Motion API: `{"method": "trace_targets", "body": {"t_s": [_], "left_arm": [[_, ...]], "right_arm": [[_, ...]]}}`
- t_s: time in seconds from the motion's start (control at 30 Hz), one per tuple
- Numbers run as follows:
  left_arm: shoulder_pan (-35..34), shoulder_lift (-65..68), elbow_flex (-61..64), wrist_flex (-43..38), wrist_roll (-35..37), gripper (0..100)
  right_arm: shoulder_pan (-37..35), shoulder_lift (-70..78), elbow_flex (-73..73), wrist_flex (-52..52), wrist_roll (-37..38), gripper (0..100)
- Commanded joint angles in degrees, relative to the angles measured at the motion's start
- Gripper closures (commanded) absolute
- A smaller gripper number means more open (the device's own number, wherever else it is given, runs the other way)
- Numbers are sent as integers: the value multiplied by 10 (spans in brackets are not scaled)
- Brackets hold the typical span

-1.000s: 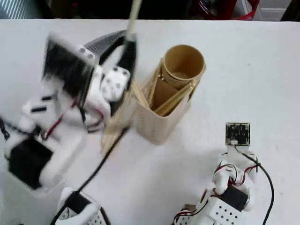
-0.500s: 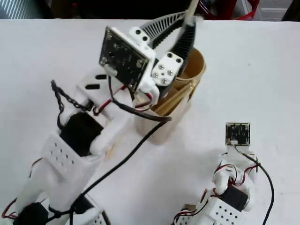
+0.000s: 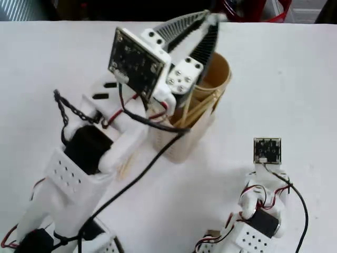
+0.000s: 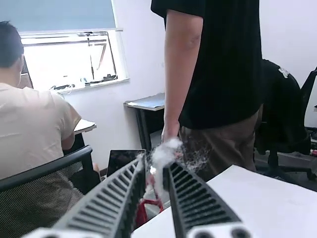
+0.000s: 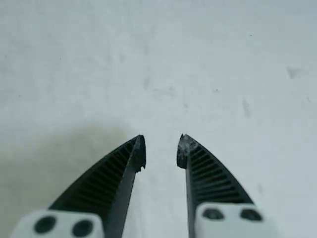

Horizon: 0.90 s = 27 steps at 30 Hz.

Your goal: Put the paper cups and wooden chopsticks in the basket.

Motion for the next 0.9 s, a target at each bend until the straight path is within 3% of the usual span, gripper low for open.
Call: {"method": "trace_targets", "body": {"t_s": [0.0, 0.13, 0.3, 0.6, 0.87], "left_arm": [[-70, 0, -18, 60, 4, 924], [-210, 0, 25, 157, 8, 924], [-312, 1, 185, 172, 4, 924], [-329, 3, 468, -71, 8, 921], [-346, 15, 484, -89, 10, 920]], "right_arm": [[7, -5, 5, -10, 3, 885], [7, -5, 5, -10, 3, 885], [7, -5, 5, -10, 3, 885], [6, -5, 5, -10, 3, 885], [7, -5, 5, -10, 3, 885]]}}
